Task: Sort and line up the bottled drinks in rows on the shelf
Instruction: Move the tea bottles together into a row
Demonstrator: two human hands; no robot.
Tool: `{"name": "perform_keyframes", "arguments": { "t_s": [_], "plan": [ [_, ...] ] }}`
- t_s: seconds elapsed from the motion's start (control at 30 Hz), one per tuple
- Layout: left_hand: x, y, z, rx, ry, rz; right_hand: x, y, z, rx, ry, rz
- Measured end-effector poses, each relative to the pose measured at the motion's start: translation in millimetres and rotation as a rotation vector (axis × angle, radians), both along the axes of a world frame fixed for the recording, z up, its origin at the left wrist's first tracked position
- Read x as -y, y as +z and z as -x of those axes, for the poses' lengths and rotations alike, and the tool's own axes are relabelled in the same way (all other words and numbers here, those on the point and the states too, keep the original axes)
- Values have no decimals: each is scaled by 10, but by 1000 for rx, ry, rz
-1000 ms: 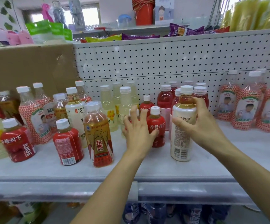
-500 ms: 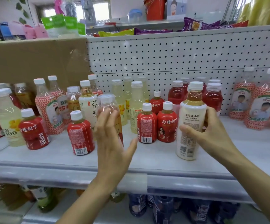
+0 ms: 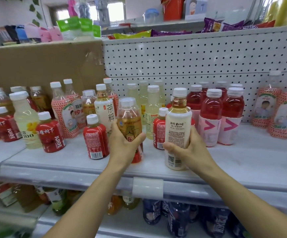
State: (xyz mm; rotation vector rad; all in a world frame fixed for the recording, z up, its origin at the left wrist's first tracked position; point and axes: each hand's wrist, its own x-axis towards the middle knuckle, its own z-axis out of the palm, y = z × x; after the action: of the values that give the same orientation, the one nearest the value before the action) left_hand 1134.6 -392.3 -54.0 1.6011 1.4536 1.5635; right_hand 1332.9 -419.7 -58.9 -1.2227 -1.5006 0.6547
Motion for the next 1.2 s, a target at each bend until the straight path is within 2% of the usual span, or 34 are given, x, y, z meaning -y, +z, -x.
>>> {"name": "perform_keyframes", "arguments": {
  "t_s": [0.27,0.53,1.2],
  "plan": [
    [456,221,90,49,-30,-48,35,62,259,-104,50,-67],
    [890,187,711,125,-9,-53,328,210,888,-95,151,-119],
    [1268,7,4169,130,13,104,675,-40,4235,-201,147,-31]
  ]
}}
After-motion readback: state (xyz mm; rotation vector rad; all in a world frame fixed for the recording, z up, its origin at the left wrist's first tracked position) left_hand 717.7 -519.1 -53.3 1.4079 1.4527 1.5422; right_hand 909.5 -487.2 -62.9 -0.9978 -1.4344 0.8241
